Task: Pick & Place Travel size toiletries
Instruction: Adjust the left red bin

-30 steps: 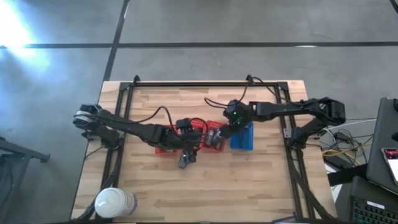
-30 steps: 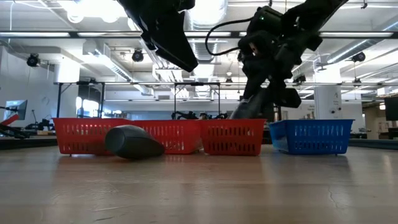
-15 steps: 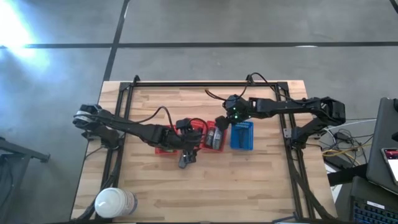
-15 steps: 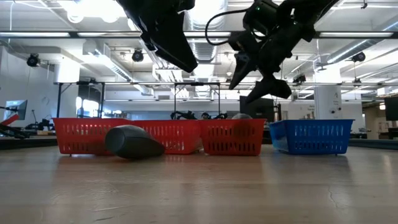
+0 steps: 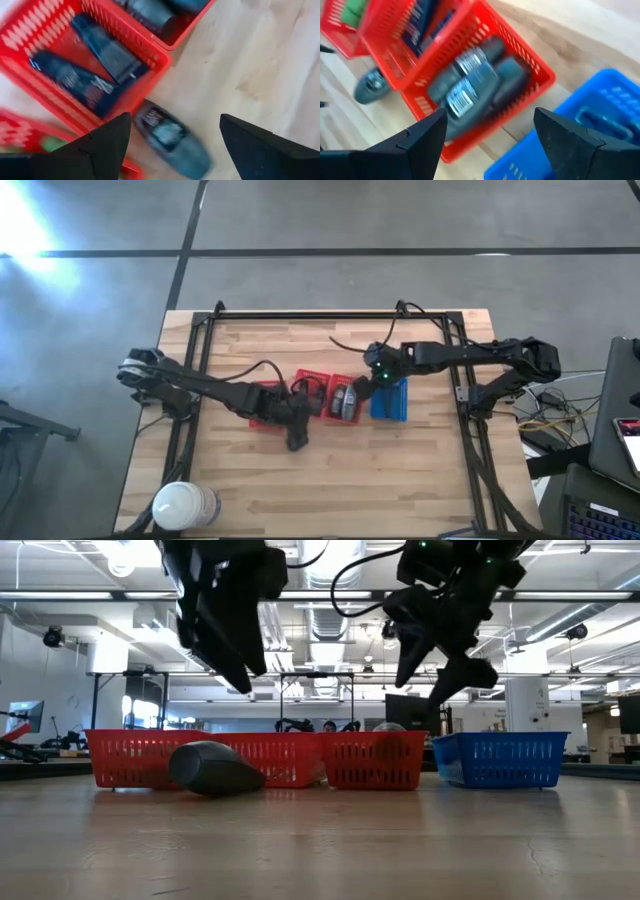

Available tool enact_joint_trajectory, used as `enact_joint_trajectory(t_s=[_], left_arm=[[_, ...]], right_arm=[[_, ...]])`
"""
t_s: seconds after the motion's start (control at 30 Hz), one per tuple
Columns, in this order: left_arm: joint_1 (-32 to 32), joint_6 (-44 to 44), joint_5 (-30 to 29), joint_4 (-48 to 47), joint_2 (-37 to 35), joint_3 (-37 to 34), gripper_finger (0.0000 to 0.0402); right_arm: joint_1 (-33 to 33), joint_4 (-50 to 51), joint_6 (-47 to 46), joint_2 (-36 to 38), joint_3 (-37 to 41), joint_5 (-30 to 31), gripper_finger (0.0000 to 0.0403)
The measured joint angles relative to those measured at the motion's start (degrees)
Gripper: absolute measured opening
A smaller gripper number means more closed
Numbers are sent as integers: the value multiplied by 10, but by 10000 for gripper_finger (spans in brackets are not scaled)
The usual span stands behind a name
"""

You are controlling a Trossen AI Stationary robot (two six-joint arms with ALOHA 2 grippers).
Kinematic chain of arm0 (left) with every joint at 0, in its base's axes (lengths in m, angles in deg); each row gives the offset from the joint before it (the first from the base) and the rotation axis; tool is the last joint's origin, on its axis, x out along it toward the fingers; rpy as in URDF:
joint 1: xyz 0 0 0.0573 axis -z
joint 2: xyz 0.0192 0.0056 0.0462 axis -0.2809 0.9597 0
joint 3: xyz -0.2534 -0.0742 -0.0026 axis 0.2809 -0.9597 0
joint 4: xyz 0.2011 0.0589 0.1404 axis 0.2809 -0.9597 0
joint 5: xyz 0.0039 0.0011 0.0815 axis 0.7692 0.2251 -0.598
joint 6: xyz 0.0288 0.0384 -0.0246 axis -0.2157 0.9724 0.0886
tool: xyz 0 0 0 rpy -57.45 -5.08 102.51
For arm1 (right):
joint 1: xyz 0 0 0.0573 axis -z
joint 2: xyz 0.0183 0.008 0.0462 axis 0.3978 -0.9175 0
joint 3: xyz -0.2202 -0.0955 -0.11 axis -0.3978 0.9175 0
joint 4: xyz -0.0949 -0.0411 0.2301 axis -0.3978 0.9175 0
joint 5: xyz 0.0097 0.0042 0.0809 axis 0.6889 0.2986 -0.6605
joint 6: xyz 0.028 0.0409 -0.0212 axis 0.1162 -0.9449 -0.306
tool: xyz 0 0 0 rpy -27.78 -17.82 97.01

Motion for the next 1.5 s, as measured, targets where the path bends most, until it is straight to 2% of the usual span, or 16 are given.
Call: enact_joint_trajectory(t_s=[0.13, 0.3, 0.67, 0.83, 0.97, 1.23, 1.37, 1.5], left_arm=[[18, -122, 0, 1, 4, 9, 293], [45, -233, 0, -7, 21, 10, 269], [96, -360, 30, -62, 50, 10, 264], [114, -393, 21, -145, 42, 10, 259], [114, -419, -3, -218, 40, -6, 231], [87, -388, 43, -187, 38, -73, 148], [65, -362, 39, -185, 38, -83, 130], [38, -325, 8, -180, 37, -84, 129]], right_arm=[[-13, 23, -12, 0, 0, 10, 310], [-23, 23, -19, 0, 0, 14, 328], [-36, 23, -24, 0, 1, 23, 356], [-41, 23, -25, 0, 1, 23, 359], [-43, 23, -25, 0, 1, 31, 359], [-43, 23, -26, 0, 1, 37, 352], [-43, 23, -26, 0, 1, 37, 342], [-43, 23, -29, 0, 1, 37, 333]])
